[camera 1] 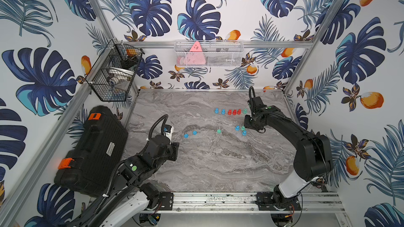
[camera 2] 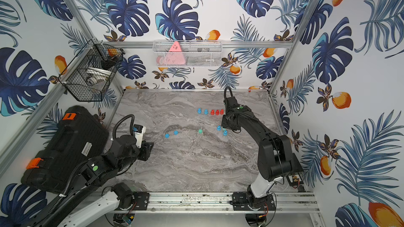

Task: Close the stamp cap
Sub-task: Pick up the stamp from the center of the board.

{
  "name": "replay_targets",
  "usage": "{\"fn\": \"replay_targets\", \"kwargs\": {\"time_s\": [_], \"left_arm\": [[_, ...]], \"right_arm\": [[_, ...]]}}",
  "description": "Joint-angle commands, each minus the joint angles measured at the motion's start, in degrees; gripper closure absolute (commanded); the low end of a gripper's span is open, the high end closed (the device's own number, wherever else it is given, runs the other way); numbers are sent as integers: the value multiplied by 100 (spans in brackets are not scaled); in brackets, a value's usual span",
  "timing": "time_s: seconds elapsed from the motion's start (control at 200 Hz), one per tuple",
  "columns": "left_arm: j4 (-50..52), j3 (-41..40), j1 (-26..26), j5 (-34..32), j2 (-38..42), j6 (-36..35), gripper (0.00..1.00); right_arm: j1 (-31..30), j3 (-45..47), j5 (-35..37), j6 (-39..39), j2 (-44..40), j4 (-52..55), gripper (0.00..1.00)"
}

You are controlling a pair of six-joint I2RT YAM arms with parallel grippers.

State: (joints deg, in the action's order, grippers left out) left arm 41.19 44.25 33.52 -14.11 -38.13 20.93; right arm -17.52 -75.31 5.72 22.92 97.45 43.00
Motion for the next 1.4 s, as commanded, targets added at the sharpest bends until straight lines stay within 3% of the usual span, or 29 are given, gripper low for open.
{"fn": "replay_targets", "kwargs": {"time_s": [0.0,0.63,1.396], "left_arm": [[4,15,4,-65,14,-19,53],[-1,8,-3,-92,-1,-25,53],[3,12,3,-101,22,-19,53]], "right_arm": [[11,-148,14,-41,256,-61,64],[5,-913,98,-242,1374,-59,67],[20,-1078,233,-297,1812,-54,69]]}}
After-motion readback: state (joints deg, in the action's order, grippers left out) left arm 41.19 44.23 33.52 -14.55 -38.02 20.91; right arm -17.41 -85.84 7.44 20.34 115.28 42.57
